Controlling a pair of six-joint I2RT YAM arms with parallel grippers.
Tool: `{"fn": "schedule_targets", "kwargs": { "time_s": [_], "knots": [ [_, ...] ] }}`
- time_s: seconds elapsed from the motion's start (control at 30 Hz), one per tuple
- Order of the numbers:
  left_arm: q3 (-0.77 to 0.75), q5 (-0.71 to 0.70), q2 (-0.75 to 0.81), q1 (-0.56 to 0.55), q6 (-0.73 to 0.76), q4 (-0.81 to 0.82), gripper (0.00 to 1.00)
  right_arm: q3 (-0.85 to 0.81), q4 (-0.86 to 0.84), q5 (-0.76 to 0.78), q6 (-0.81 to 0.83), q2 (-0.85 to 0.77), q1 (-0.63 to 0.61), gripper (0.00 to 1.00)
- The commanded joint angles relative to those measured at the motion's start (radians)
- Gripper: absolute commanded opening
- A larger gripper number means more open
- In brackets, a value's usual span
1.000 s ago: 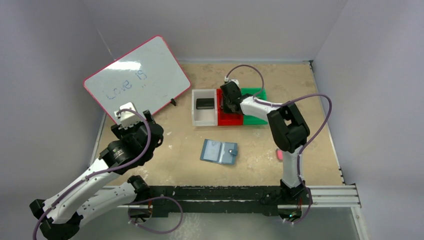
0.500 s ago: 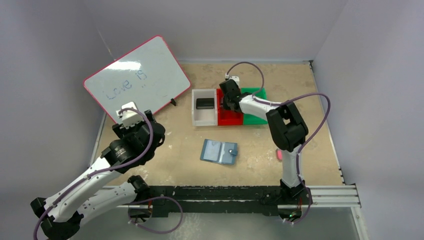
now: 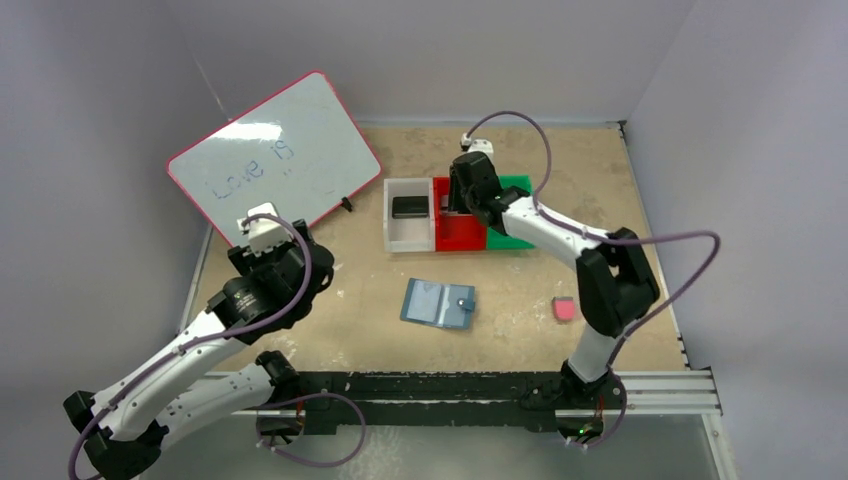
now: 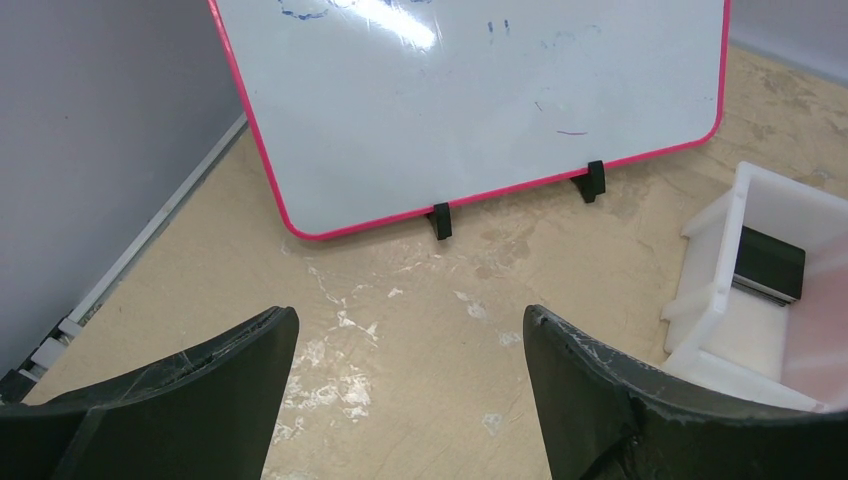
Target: Take the credit cards out of the card holder
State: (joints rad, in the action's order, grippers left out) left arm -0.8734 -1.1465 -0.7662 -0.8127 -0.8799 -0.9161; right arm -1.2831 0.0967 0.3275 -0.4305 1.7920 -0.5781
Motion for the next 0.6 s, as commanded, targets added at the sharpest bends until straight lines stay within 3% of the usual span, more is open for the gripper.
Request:
{"fn": "schedule_targets", "kwargs": {
  "time_s": [0.0, 0.17, 0.27, 0.57],
  "knots": [
    [-0.045, -0.009, 0.001, 0.0, -0.008, -0.007, 0.84, 0.062, -0.013, 0.027, -0.037, -0.151, -0.073, 0.51],
    [-0.047, -0.004, 0.007, 0.0, -0.01, -0.009, 0.84, 0.177, 0.037, 0.17, -0.203, -0.246, -0.239, 0.63],
    [-0.051, -0.014, 0.014, 0.0, -0.02, -0.018, 0.84, 0.226, 0.086, 0.254, -0.339, -0.27, -0.348, 0.63],
    [-0.05, -0.026, 0.045, 0.0, -0.04, -0.028, 0.85, 0.223, 0.229, 0.289, -0.627, -0.134, -0.546, 0.64]
  ]
}}
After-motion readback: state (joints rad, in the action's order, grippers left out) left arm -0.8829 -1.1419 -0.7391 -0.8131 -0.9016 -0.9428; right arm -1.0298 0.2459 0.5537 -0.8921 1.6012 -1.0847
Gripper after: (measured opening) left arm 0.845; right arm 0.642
